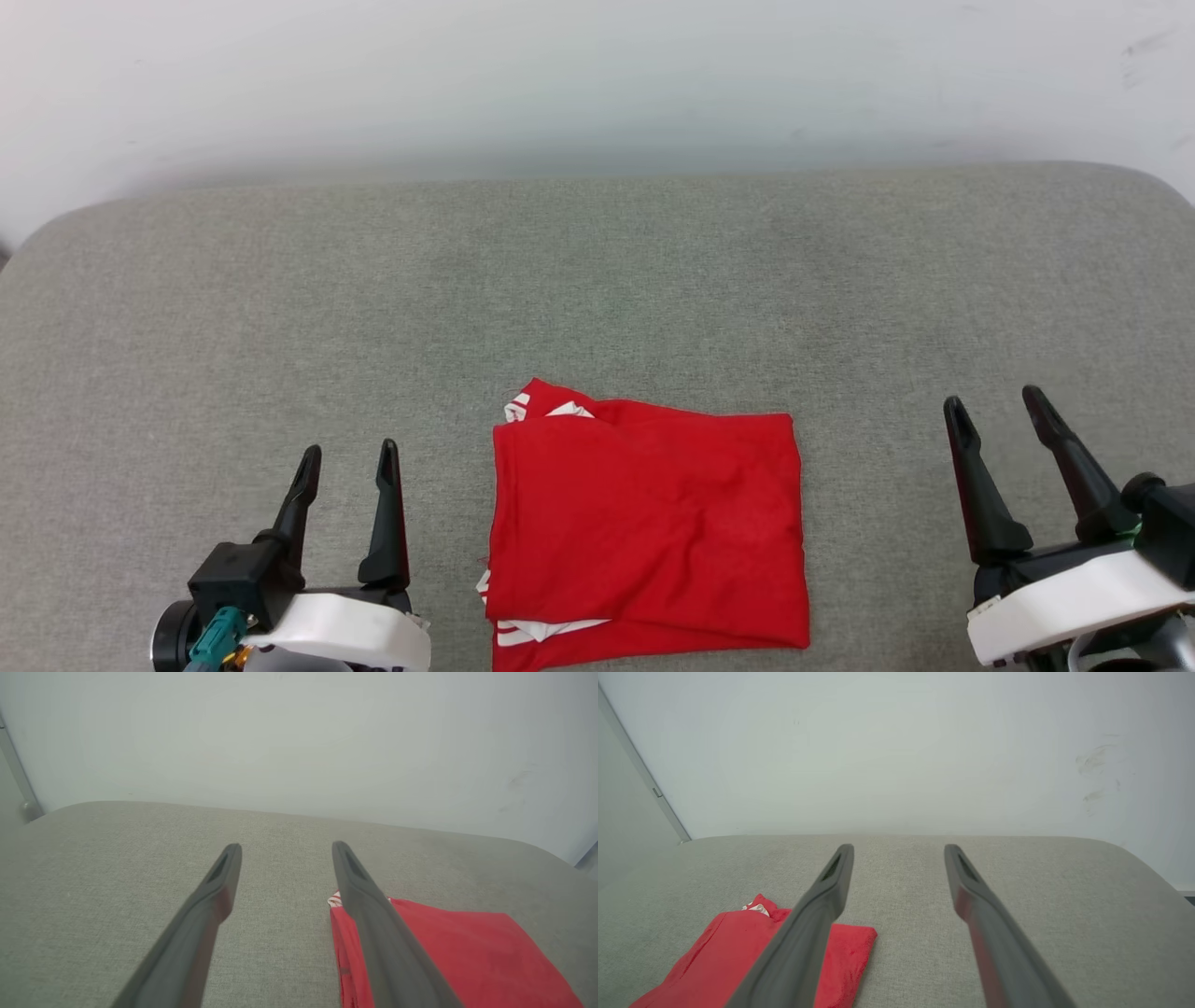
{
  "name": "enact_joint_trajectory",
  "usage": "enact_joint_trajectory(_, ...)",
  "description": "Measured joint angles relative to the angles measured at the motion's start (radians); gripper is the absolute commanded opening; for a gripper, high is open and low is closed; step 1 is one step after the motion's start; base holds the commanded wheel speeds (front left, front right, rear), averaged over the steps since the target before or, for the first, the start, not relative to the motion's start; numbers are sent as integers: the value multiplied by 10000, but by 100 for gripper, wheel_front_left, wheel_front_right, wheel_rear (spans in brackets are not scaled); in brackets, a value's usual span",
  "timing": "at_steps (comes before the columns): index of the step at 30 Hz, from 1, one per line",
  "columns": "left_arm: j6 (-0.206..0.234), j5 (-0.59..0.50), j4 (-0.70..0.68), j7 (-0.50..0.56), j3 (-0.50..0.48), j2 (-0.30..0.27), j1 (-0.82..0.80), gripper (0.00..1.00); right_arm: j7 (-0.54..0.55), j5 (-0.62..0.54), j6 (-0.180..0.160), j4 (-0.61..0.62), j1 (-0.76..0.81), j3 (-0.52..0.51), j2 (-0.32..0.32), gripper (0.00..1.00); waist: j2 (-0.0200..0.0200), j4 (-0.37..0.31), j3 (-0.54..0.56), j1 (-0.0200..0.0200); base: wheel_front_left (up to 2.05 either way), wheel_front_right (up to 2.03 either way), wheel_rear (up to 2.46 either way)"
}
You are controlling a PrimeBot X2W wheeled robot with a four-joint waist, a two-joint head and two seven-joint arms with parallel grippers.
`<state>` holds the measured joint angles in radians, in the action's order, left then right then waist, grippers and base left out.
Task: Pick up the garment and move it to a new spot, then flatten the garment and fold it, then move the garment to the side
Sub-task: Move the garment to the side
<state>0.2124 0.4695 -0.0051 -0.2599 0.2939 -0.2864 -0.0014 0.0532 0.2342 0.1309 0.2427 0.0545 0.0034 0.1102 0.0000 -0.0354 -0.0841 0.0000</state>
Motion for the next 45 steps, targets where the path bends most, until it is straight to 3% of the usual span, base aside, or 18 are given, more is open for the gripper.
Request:
enact_joint_trajectory(11, -79, -184, -48, -17, -483, 186, 39, 100, 261, -151, 0, 305, 188, -314, -255, 100, 0, 196, -209, 0, 0, 0, 0)
enact_joint_trajectory(15, -163, -309, -144, -31, -683, 407, -37, 100, 685, 339, 0, 326, 273, -719, -290, 100, 0, 364, -280, 0, 0, 0, 0)
enact_joint_trajectory(19, -291, -477, -211, -31, -886, 708, -57, 100, 1802, 1615, 0, -29, 317, -1496, -215, 100, 0, 598, -380, 0, 0, 0, 0)
enact_joint_trajectory(25, -640, -755, -205, -31, -1097, 1191, -189, 100, 4378, 3651, -2, -1285, 273, -2552, 677, 100, 0, 1030, -571, 0, 0, 0, 0)
enact_joint_trajectory(28, -823, -918, -161, -31, -1179, 1425, -290, 100, 5632, 4518, -2, -1939, 221, -2895, 815, 100, 0, 1285, -674, 0, 0, 0, 0)
enact_joint_trajectory(35, -1246, -1243, -2, -31, -1312, 1810, -625, 100, 7434, 6422, 0, -2936, -443, -2953, 144, 100, 0, 1888, -996, 0, 0, 0, 0)
enact_joint_trajectory(39, -1461, -1367, 90, -31, -1304, 2025, -918, 100, 7933, 7927, 0, -3618, -1078, -2853, -192, 100, 0, 2201, -1243, 1, 0, 0, 0)
enact_joint_trajectory(44, -1630, -1496, 207, -31, -1342, 2186, -1148, 100, 8207, 8669, 0, -4472, -1632, -2610, -211, 100, 0, 2488, -1547, 0, 0, 0, 0)
enact_joint_trajectory(45, -1662, -1501, 242, -31, -1354, 2211, -1159, 100, 8245, 8702, 2, -4556, -1732, -2520, -188, 45, 0, 2530, -1589, 1, 0, 0, 0)
